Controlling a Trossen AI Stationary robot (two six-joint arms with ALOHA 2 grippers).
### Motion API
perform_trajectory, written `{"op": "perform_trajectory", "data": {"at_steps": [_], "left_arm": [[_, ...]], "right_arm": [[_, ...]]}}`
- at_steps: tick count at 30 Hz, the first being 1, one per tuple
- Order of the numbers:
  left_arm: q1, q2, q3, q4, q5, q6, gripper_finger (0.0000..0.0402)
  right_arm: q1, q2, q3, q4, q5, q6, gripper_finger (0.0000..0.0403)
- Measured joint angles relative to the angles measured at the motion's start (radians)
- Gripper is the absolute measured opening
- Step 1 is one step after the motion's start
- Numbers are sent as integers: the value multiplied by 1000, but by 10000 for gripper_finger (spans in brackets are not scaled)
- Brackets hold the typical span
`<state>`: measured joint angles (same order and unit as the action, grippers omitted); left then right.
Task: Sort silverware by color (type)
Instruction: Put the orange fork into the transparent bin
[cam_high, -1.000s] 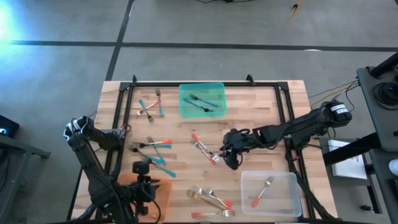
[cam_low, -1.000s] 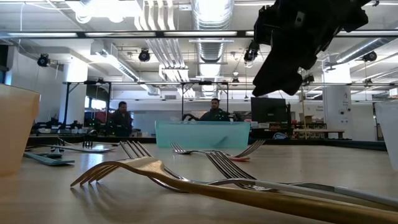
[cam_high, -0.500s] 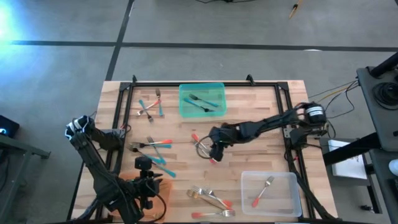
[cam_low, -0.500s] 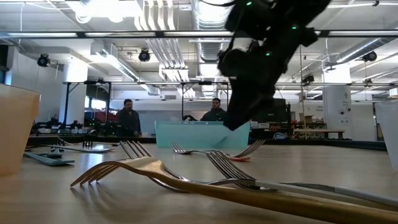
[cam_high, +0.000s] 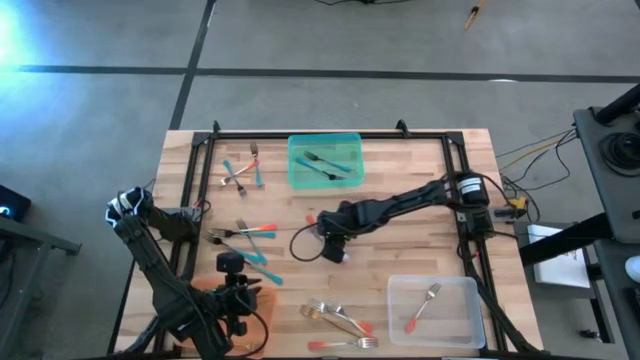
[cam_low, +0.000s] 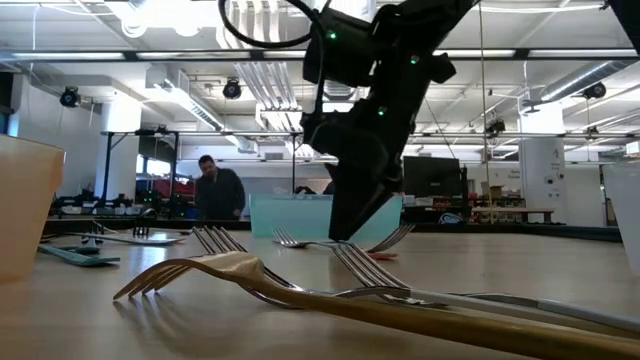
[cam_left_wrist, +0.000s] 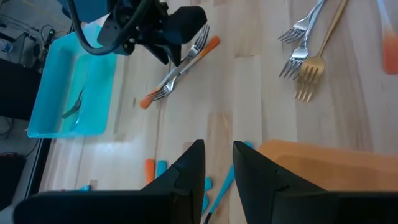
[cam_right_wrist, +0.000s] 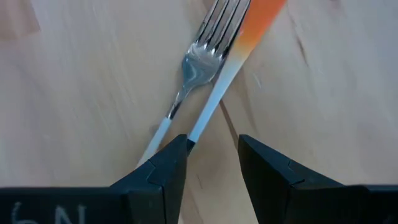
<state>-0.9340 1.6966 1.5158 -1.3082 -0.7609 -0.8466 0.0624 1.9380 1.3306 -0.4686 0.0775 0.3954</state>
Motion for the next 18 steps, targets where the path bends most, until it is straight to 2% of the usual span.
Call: {"op": "perform_trajectory", "data": {"at_steps": [5, 14, 18], "left_arm": [[0, 0, 0, -10, 0, 0, 66], [0, -2, 0, -13, 10, -1, 66], [-1, -2, 0, -13, 10, -1, 66]], "right_arm": [[1, 41, 25, 2, 6, 15, 137], [0, 35, 25, -5, 2, 4, 136], [-2, 35, 25, -14, 4, -18, 108]]}}
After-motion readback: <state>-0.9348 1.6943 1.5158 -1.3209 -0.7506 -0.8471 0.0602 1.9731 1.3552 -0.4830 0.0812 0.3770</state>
